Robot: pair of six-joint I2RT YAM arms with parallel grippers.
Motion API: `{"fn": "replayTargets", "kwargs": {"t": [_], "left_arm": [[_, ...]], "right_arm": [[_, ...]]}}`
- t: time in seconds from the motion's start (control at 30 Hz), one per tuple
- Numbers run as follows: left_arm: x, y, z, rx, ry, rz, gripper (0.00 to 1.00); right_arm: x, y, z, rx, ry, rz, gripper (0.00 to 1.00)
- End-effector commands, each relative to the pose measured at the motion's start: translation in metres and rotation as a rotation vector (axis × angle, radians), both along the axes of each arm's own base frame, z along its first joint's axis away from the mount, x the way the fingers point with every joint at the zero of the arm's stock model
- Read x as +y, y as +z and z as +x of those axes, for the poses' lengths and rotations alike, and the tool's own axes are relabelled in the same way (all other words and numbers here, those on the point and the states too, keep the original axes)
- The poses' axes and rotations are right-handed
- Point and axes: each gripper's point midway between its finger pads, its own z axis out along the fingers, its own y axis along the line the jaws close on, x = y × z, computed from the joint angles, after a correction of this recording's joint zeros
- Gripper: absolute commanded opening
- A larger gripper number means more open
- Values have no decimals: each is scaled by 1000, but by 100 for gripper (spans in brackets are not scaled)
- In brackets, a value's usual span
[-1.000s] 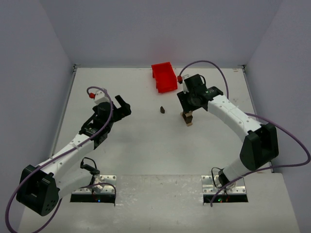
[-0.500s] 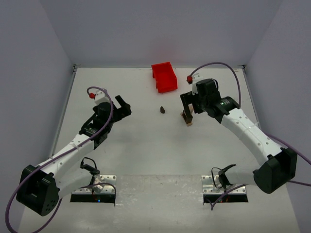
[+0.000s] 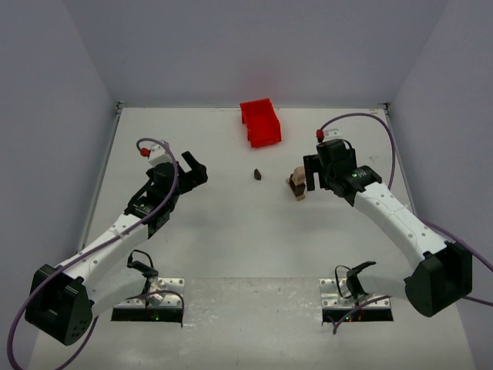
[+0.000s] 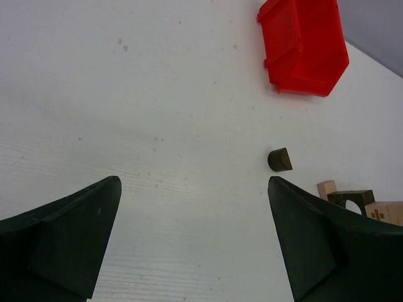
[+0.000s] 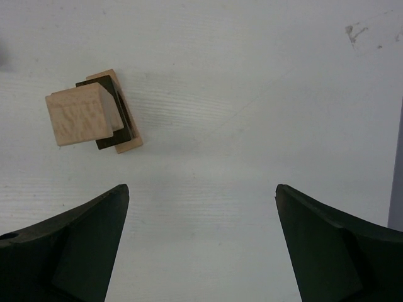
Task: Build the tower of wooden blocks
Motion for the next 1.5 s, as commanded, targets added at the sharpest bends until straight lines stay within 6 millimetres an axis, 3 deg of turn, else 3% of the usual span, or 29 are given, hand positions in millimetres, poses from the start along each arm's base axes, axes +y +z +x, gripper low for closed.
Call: {"fn": "replayTargets", "kwargs": {"t": [0.0,0.4,1.47], "left_arm": [[2,14,4,-58,15,-12,100],[3,14,4,-59,21,-11,100],[2,12,5,-54,19,-10,100]], "right_arm": [[-1,3,17,-52,-53,28,99],[11,-8,32,-21,-9,87,99],[17,-1,45,-36,14,113,99]]}}
